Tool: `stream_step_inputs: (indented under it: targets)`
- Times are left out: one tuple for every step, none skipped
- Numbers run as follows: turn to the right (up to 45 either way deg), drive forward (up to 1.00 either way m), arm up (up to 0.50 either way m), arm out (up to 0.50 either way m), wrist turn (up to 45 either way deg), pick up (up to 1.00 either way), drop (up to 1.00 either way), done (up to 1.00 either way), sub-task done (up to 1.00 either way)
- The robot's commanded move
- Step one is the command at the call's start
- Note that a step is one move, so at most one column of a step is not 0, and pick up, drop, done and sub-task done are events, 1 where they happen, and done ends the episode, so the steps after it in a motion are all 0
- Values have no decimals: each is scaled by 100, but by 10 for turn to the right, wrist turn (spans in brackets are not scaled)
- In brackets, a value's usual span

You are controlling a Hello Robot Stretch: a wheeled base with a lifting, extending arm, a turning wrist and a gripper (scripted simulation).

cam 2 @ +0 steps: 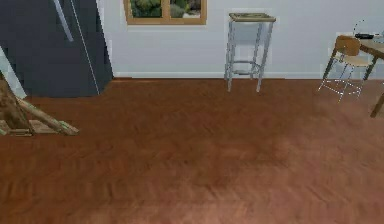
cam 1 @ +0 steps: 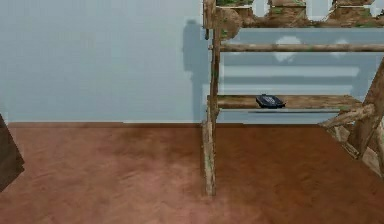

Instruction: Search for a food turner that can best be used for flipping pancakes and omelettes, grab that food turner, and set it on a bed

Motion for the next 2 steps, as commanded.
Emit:
stream_step_inputs:
  targets:
    - [-450,0,0,0,0,0,0,0,0]
    - [-420,0,0,0,0,0,0,0,0]
